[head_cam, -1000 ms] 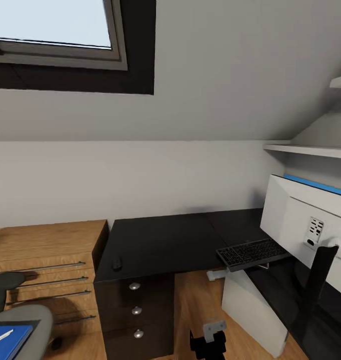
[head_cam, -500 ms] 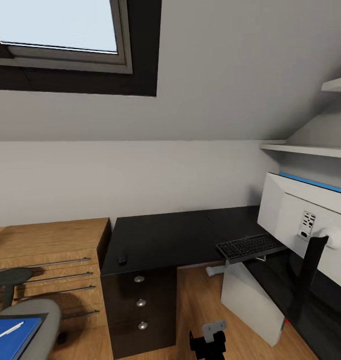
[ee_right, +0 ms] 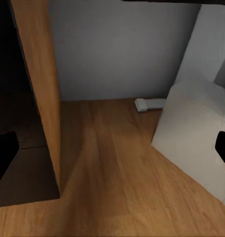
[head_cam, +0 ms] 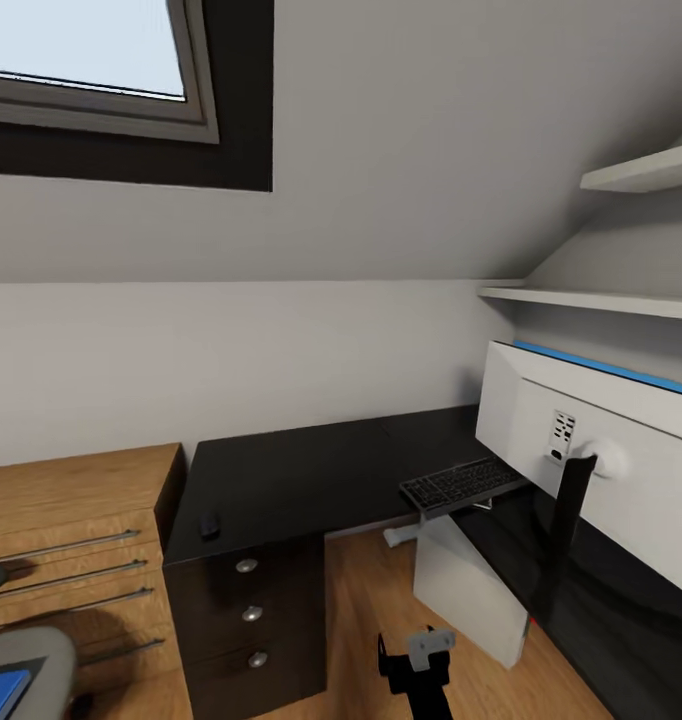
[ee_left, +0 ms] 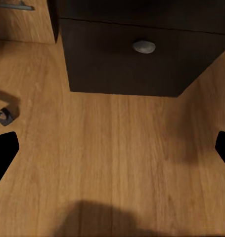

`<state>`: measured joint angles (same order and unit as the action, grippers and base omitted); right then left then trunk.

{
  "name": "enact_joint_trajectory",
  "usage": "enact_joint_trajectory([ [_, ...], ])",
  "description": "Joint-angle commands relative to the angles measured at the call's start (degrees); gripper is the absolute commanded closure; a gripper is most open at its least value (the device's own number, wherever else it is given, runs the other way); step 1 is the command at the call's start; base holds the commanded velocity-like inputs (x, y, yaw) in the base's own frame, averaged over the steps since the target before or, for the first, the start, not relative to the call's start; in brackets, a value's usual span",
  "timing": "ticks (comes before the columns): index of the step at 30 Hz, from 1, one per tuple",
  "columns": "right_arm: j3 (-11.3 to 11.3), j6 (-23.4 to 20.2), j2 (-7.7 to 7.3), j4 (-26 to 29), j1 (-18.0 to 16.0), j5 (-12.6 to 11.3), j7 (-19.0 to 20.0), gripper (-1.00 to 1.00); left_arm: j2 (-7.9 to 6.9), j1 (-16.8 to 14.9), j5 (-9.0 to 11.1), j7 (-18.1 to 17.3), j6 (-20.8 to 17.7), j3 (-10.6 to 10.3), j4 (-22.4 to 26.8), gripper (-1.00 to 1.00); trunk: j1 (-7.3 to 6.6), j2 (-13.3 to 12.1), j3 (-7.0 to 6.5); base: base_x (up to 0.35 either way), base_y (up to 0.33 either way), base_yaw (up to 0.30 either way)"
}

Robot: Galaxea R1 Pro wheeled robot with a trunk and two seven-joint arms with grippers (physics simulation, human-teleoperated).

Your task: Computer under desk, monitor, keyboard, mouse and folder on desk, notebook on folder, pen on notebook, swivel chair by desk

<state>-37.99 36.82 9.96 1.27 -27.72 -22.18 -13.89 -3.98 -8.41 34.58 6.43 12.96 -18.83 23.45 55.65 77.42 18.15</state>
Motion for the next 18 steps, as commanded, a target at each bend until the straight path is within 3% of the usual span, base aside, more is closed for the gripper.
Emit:
enact_joint_trajectory([
  [1,-0.49,0.47,0.03,0.04,-0.05,-0.24,-0.5,-1.0,-0.07,-0.02,0.31,0.44,0.21,-0.5,0.08,-1.0,0.0,0.04,0.08,0.0,0.0,-0.281],
  [9,-0.36,1.46,0.03,0.26,-0.05,-0.24,-0.67,-1.0,-0.07,-0.02,0.31,0.49,0.17,-0.51,0.06,-1.0,0.0,0.04,0.44,0.0,0.0,-0.229],
  [18,-0.44,3.78,0.03,-0.43,-0.05,-0.16,-0.36,-1.0,0.02,-0.02,0.31,0.49,0.14,-0.51,0.05,-1.0,0.0,0.04,0.49,0.0,0.0,-0.015],
])
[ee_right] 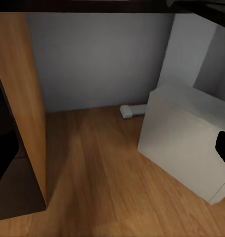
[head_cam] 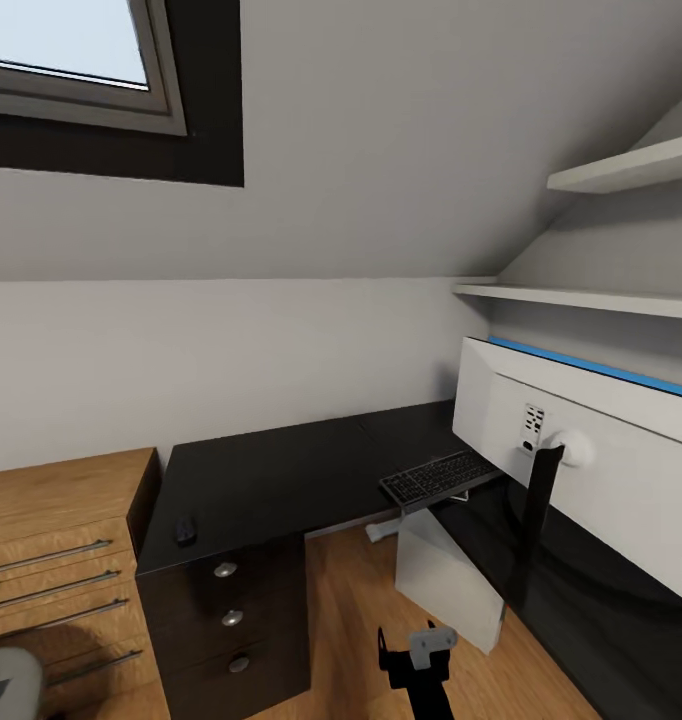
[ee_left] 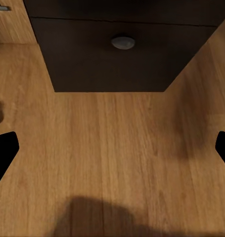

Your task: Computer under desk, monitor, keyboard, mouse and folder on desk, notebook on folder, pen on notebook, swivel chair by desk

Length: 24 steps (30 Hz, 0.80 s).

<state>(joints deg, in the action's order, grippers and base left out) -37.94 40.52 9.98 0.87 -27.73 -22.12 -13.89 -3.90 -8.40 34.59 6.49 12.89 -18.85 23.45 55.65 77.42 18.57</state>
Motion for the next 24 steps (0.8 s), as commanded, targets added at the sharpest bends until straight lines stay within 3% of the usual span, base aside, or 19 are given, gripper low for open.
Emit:
enact_joint_trajectory([
  [1,-0.52,0.15,0.02,-0.02,-0.04,-0.21,-0.36,-1.0,-0.06,-0.04,0.3,0.44,0.2,-0.49,0.05,-1.0,0.0,0.04,0.07,0.0,0.0,-0.001],
  [9,0.09,0.16,0.02,1.77,-0.06,-0.42,-1.2,-1.0,-0.06,-0.04,0.3,0.45,0.2,-0.46,0.02,-1.0,0.0,0.04,0.07,0.0,0.0,0.0],
  [14,2.06,-0.21,-0.43,9.65,-0.16,-0.8,-4.7,-1.0,-0.06,-0.04,0.3,0.45,0.2,-0.48,-0.02,-1.0,0.0,0.04,0.07,0.0,0.0,0.0],
  [15,2.6,-1.15,-2.33,16.11,-0.42,-0.87,-8.67,-1.0,-0.07,-0.04,0.3,0.45,0.2,-0.49,-0.13,-1.0,0.0,0.04,0.07,0.0,0.0,0.0],
  [17,2.81,-3.14,-3.18,18.71,-1.02,-0.89,-11.38,-1.0,-0.06,-0.04,0.3,0.45,0.2,-0.46,-0.51,-1.0,0.0,0.04,0.07,0.0,0.0,0.0],
  [19,3.08,-9.66,-4.0,21.06,-5.34,-0.91,-16.02,-1.0,-0.12,-0.04,0.3,0.45,0.27,-0.34,-1.4,-1.0,0.0,0.04,0.07,0.0,0.0,0.0],
  [24,3.13,-12.54,-4.16,20.96,-6.73,-0.77,-17.04,-1.0,-0.06,-0.04,0.3,0.45,0.29,-0.32,-1.58,-1.0,0.0,0.04,0.07,0.0,0.0,0.0],
])
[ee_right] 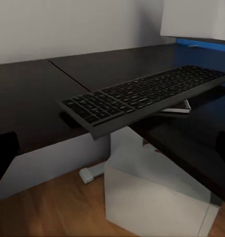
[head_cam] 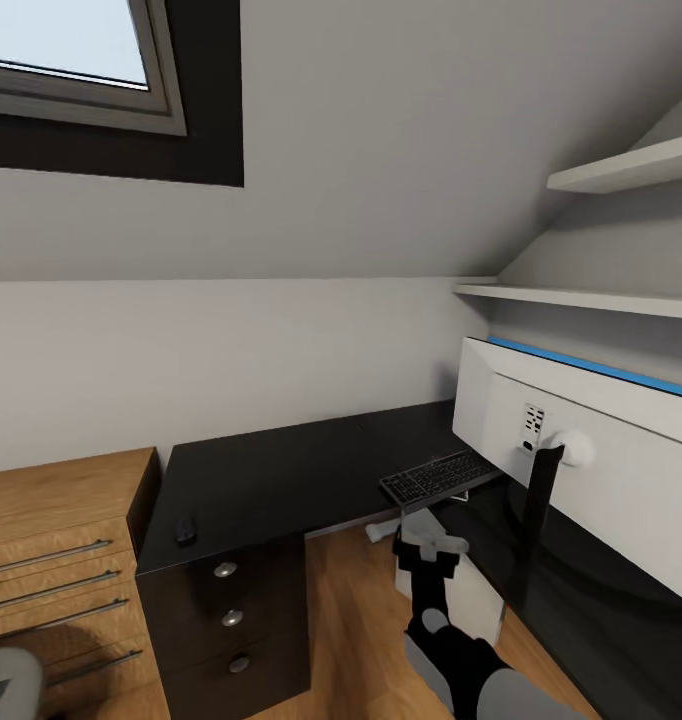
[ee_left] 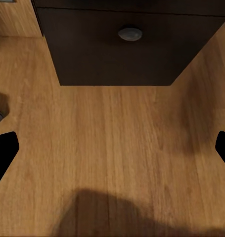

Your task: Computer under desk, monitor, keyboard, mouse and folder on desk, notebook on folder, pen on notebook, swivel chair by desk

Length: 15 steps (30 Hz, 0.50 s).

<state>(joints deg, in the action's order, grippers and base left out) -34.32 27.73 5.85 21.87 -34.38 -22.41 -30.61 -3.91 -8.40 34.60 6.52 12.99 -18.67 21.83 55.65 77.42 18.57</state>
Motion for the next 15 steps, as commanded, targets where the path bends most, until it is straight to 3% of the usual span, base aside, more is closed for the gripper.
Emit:
enact_joint_trajectory([
  [1,-0.49,0.17,-0.03,-0.06,-0.11,-0.47,-0.37,-1.0,-0.05,-0.04,0.29,0.42,0.19,-0.49,0.04,-1.0,0.0,0.04,0.07,0.0,0.0,0.0],
  [7,0.89,-2.32,-0.05,-0.33,-0.23,-0.79,-0.37,-1.0,-0.13,-0.04,0.29,0.49,0.27,-0.35,-0.01,-1.0,0.0,0.04,0.07,0.0,0.0,0.0],
  [12,4.93,-3.71,0.04,-0.46,-0.24,-0.86,-0.46,-1.0,-0.13,-0.04,0.29,0.51,0.28,-0.32,0.0,-1.0,0.0,0.04,0.07,0.0,0.0,0.0],
  [13,7.81,-3.98,0.07,-0.53,-0.24,-0.84,-0.46,-1.0,-0.13,-0.04,0.29,0.51,0.28,-0.32,0.0,-1.0,0.0,0.04,0.07,0.0,0.0,0.0],
  [15,10.21,-4.16,-0.01,-0.56,-0.25,-0.72,-0.32,-1.0,-0.13,-0.04,0.29,0.51,0.28,-0.31,0.0,-1.0,0.0,0.04,0.07,0.0,0.0,0.0],
])
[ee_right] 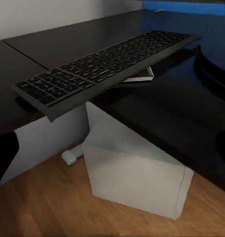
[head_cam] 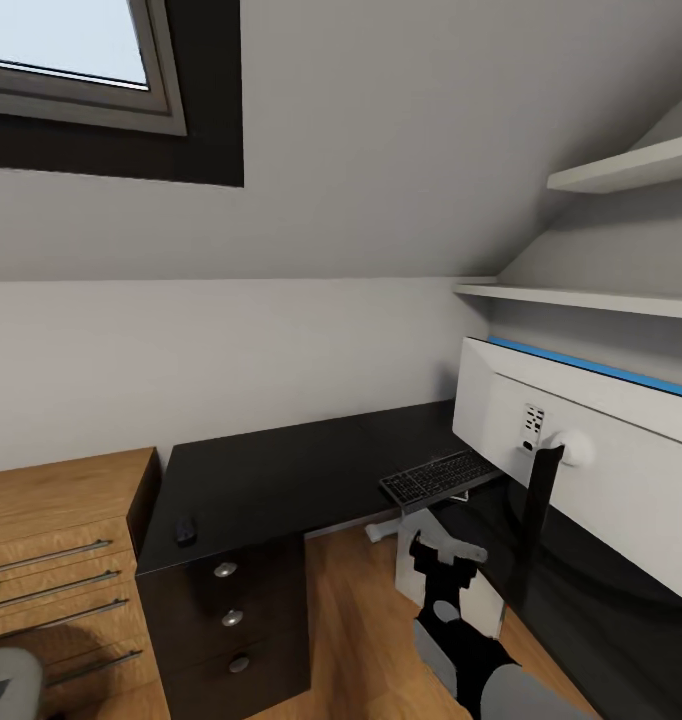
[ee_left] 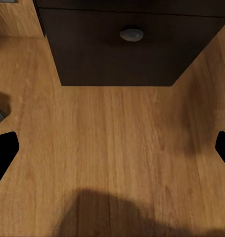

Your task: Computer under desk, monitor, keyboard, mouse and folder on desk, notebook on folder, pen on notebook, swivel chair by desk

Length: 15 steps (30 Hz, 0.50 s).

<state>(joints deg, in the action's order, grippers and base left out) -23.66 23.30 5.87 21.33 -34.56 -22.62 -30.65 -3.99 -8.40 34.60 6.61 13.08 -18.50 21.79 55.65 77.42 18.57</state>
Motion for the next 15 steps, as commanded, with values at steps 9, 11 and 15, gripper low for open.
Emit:
enact_joint_trajectory([
  [9,2.16,0.42,-3.44,-0.45,-0.07,-0.3,0.33,-1.0,-0.03,-0.04,0.29,0.42,0.2,-0.49,0.02,-1.0,0.0,0.04,0.07,0.0,0.0,0.0],
  [11,2.23,0.54,-3.94,-0.47,-0.07,-0.18,0.36,-1.0,-0.04,-0.04,0.29,0.42,0.2,-0.49,0.03,-1.0,0.0,0.04,0.07,0.0,0.0,0.0],
  [15,1.94,0.96,-3.93,-0.83,0.01,0.22,0.72,-1.0,0.28,-0.04,0.29,0.34,0.53,-0.51,0.01,-1.0,0.0,0.04,0.07,0.0,0.0,0.0],
])
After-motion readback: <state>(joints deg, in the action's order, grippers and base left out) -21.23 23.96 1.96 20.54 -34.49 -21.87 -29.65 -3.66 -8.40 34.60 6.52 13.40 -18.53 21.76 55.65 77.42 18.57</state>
